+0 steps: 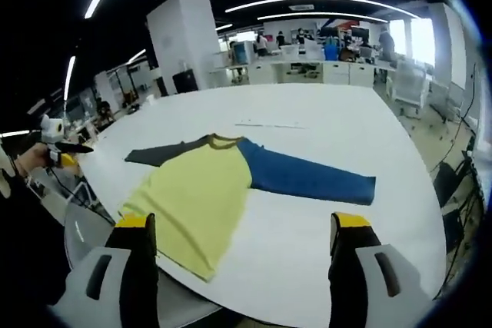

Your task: Fold the garment on the visible template until the final outline fits inside the template.

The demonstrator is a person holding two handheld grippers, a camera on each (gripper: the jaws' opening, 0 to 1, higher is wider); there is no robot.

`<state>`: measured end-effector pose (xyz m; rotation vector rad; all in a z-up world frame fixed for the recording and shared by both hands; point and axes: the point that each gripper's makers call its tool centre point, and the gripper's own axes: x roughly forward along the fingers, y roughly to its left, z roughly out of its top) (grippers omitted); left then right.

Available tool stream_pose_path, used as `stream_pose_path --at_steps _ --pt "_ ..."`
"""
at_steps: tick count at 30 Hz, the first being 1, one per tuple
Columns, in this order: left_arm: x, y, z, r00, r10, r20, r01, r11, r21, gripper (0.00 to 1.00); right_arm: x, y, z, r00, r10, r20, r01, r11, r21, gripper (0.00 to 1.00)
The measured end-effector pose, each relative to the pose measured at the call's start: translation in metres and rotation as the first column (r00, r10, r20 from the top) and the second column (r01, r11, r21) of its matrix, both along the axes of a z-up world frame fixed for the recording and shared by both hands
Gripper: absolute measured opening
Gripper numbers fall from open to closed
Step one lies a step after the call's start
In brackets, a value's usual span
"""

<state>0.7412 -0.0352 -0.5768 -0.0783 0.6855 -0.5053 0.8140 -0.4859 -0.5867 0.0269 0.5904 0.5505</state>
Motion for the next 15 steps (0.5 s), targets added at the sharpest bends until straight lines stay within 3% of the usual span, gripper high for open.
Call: stream_pose_path --at_steps 15 --pt "0.032 -0.01 -0.017 0.999 0.032 -0.035 -0.032 0.999 -0.005 0.95 0.072 -0.043 -0.036 0.997 -0.045 -0.054 0.042 0.997 -0.065 0.89"
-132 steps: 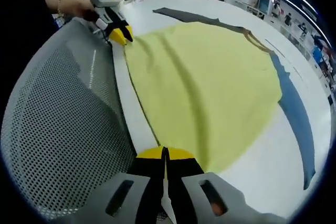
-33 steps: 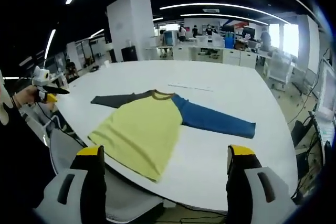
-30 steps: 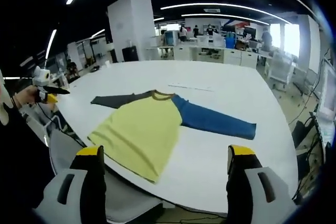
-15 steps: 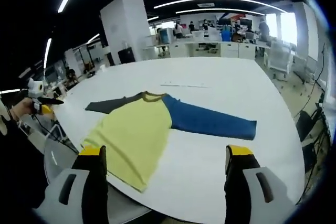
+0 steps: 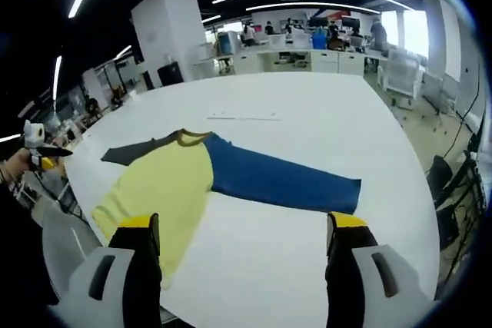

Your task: Fold the garment on the visible template until the final outline fits inside the template.

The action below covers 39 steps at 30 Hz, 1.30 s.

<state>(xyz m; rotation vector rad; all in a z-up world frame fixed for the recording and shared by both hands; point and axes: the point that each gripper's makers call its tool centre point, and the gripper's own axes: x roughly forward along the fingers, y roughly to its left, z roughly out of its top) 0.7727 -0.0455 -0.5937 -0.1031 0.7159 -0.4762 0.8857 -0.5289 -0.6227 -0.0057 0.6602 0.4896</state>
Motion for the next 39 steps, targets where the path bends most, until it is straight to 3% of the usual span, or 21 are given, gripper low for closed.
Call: stream_pose_path --at_steps 9,14,24,32,39 --pt "0.012 0.0 -0.008 1.0 0.006 -0.023 -0.006 1.0 -0.004 0.94 0.039 -0.023 -0.017 0.999 -0.035 -0.02 0.035 0.999 -0.018 0.85" --pt "0.018 -0.003 -0.013 0.999 0.015 -0.03 -0.016 1.0 -0.015 0.95 0.058 -0.037 -0.028 0.998 -0.064 -0.012 0.064 0.997 -0.034 0.78" --pt "0.022 -0.006 -0.025 0.998 0.02 -0.057 -0.021 1.0 -0.008 0.94 0.088 -0.061 -0.059 0.994 -0.087 -0.06 0.083 0.994 -0.066 0.72" --pt "0.021 -0.004 -0.035 0.996 0.034 -0.088 -0.033 0.999 0.01 0.93 0.118 -0.094 -0.081 0.982 -0.175 -0.074 0.168 0.981 -0.096 0.56" --pt "0.022 -0.005 -0.042 0.993 0.039 -0.108 -0.037 0.999 0.015 0.93 0.148 -0.125 -0.105 0.967 -0.232 -0.104 0.22 0.968 -0.118 0.51"
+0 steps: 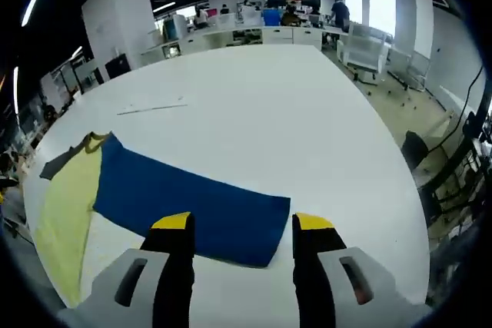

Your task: Fold the garment on the visible template until the final outline fits inside the template.

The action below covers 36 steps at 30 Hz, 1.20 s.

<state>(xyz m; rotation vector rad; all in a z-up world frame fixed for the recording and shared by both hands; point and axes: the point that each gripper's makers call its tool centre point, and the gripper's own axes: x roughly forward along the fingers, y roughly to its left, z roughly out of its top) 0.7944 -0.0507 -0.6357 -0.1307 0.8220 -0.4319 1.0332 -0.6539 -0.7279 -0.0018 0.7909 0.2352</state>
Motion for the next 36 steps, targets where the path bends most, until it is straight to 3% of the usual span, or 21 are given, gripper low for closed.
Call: stream_pose_path --at_steps 10,18,24,30,36 --pt "0.004 0.001 -0.007 1.0 0.0 -0.02 0.001 1.0 0.02 0.94 0.025 -0.026 -0.033 0.999 -0.039 -0.026 0.039 0.999 -0.011 0.44" --pt "0.006 -0.005 -0.013 0.999 -0.03 -0.039 0.031 0.999 0.033 0.93 0.031 -0.037 -0.053 0.997 -0.044 -0.058 0.039 0.996 -0.08 0.33" --pt "0.009 -0.008 -0.013 0.998 -0.043 -0.043 0.044 0.998 0.033 0.93 0.03 -0.043 -0.059 0.996 -0.054 -0.065 0.046 0.992 -0.115 0.23" --pt "0.014 -0.008 -0.009 0.998 -0.05 -0.027 0.05 0.998 0.032 0.93 0.033 -0.042 -0.06 0.995 -0.081 -0.063 0.074 0.993 -0.095 0.19" --pt "0.012 -0.004 -0.01 0.999 -0.032 -0.031 0.033 0.999 0.031 0.93 0.033 -0.031 -0.049 0.995 -0.081 -0.054 0.076 0.992 -0.098 0.14"
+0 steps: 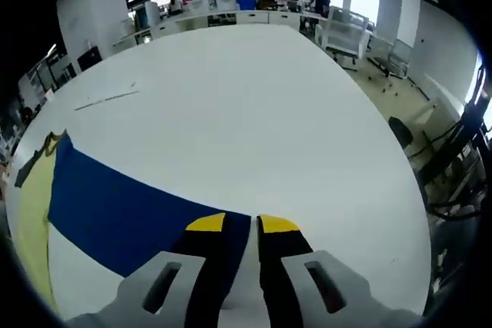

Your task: Fold the garment on the visible template until the final outline fits inside the template.

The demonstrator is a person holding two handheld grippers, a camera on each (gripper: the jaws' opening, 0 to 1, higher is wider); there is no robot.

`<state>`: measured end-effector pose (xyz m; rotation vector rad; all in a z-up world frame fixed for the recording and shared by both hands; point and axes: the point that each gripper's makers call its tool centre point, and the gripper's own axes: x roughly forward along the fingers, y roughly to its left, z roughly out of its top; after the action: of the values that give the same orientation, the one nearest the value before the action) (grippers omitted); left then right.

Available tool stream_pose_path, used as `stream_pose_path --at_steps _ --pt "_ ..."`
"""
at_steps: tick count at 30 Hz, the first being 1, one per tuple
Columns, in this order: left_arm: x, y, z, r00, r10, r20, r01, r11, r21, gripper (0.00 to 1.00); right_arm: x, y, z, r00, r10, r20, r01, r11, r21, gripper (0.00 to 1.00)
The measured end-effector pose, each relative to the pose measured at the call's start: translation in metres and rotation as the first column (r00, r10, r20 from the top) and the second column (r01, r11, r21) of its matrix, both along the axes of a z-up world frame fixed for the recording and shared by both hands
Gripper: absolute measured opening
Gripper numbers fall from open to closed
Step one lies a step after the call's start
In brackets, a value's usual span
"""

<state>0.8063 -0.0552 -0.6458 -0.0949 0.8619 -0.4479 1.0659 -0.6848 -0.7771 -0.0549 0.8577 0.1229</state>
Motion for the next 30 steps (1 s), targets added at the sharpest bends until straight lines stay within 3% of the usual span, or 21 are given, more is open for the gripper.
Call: stream_pose_path --at_steps 5,12,21,25,30 --pt "0.0 0.0 0.0 1.0 0.008 -0.001 -0.008 1.0 -0.002 0.92 -0.001 0.009 0.004 0.999 0.05 -0.008 -0.05 0.999 -0.008 0.03" --pt "0.003 -0.001 0.009 1.0 -0.002 0.02 0.002 1.0 -0.007 0.92 0.005 0.002 0.006 0.996 0.083 -0.03 -0.084 0.994 -0.068 0.02" --pt "0.0 0.005 0.022 0.999 -0.006 0.051 0.007 1.0 -0.029 0.91 -0.003 0.0 0.041 0.998 0.065 -0.012 -0.065 0.995 -0.082 0.02" --pt "0.004 0.012 0.033 0.995 0.0 0.096 0.003 0.999 -0.034 0.91 -0.003 0.0 0.058 0.998 0.067 0.001 -0.066 0.993 -0.095 0.02" --pt "-0.001 0.014 0.038 0.993 0.005 0.122 0.002 0.999 -0.054 0.9 -0.017 0.011 0.083 0.996 0.088 0.014 -0.086 0.991 -0.104 0.02"
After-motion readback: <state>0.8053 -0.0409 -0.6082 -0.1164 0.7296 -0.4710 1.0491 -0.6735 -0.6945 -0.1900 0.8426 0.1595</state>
